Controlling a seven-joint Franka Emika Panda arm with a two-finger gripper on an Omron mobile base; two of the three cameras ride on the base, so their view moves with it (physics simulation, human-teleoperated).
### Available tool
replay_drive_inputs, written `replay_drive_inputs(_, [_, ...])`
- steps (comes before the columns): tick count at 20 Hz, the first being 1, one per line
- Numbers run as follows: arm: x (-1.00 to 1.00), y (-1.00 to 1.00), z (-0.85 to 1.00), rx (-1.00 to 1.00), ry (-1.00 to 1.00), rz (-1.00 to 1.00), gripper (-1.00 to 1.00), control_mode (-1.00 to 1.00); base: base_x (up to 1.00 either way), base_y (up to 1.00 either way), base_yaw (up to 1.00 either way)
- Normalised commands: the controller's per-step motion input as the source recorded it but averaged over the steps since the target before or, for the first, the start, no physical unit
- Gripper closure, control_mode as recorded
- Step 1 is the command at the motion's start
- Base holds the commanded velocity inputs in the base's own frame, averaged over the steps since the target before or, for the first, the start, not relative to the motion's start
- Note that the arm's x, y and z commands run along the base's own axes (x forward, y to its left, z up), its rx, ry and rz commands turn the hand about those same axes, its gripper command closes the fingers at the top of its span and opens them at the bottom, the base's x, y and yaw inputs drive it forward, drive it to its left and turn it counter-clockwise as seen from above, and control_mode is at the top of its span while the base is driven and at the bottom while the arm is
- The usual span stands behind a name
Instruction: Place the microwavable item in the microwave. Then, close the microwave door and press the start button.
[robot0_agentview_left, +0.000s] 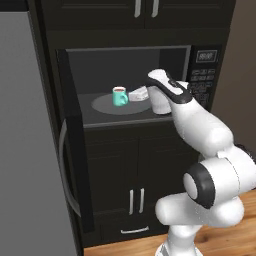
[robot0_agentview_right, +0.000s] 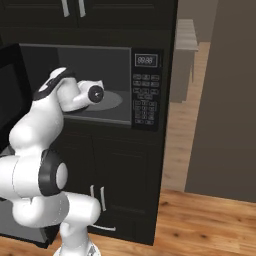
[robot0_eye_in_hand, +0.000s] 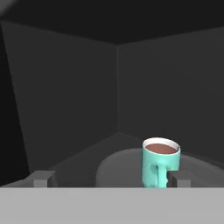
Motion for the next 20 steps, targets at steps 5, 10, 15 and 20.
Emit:
replay_drive_inputs(5, [-0.86,0.01,0.36,-0.25,-0.2,0.0,-1.0,-1.0,0.0,0.0,0.0])
replay_drive_inputs(10, [-1.0,0.0,0.74,-0.33,-0.26,0.02,-1.0,-1.0,0.0,0.0,0.0])
replay_drive_inputs(15, [-1.0,0.0,0.74,-0.36,-0.09,0.01,-1.0,-1.0,0.0,0.0,0.0])
replay_drive_inputs(20, [-1.0,0.0,0.7,-0.36,-0.01,0.04,-1.0,-1.0,0.0,0.0,0.0])
